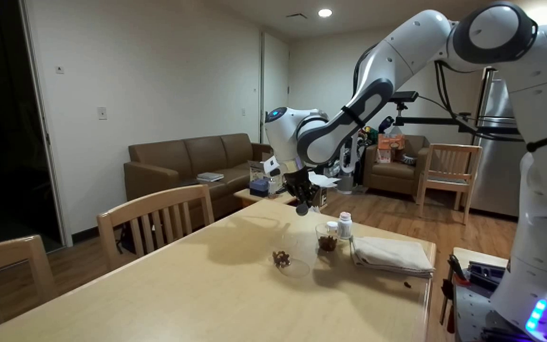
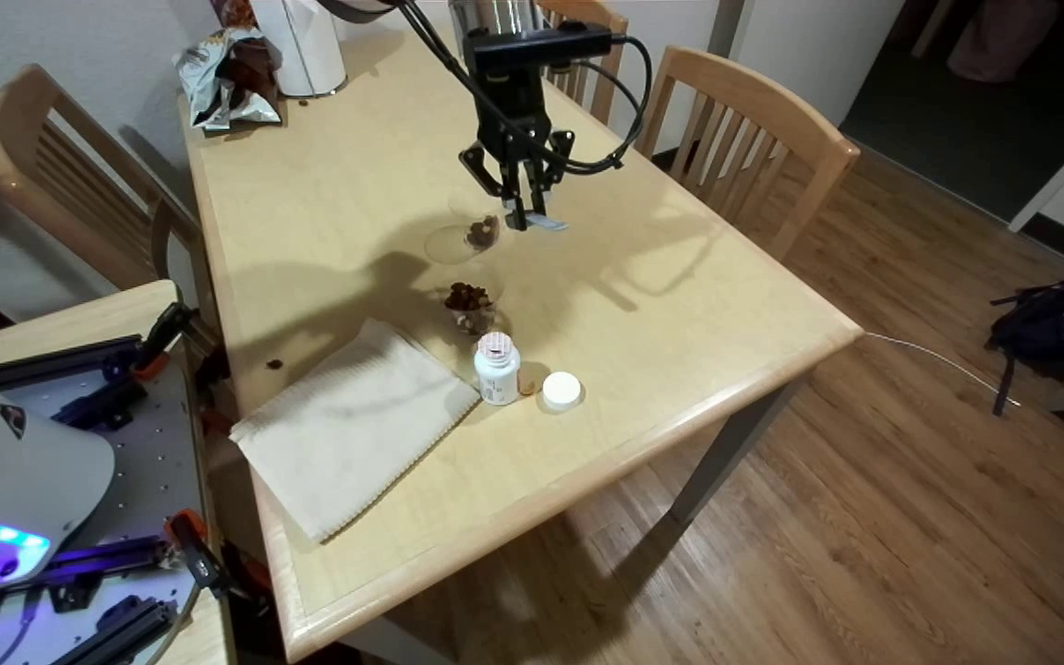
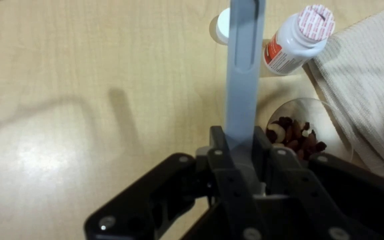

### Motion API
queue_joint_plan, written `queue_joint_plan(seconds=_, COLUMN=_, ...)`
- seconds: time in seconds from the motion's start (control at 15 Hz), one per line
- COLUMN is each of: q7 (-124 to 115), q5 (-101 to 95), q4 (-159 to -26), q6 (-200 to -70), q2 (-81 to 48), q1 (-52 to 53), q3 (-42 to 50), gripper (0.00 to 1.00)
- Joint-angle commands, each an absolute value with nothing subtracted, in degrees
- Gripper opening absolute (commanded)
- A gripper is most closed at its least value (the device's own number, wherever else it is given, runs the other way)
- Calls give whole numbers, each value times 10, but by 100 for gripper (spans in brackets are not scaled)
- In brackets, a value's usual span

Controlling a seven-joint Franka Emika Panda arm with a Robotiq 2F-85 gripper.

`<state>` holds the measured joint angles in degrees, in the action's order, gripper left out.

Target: Move the grey measuring spoon to the left

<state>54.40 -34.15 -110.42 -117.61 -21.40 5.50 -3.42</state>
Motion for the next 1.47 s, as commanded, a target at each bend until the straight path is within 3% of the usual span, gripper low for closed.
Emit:
queue_joint_plan(seconds=0.0, q7=495, q5=-434, q4=-1086, q6=-1104, q2=-220, q1=95, q3=-34, gripper=9)
queue_joint_plan(seconds=0.67, q7=539, q5=-449, q4=-1048, q6=-1094, q2=-273, q1=123, q3=-113, gripper=9)
queue_joint_plan(seconds=1.4, q7=555, q5=-453, q4=-1023, q6=-1083, q2=-334, q1=131, q3=-118, gripper=9)
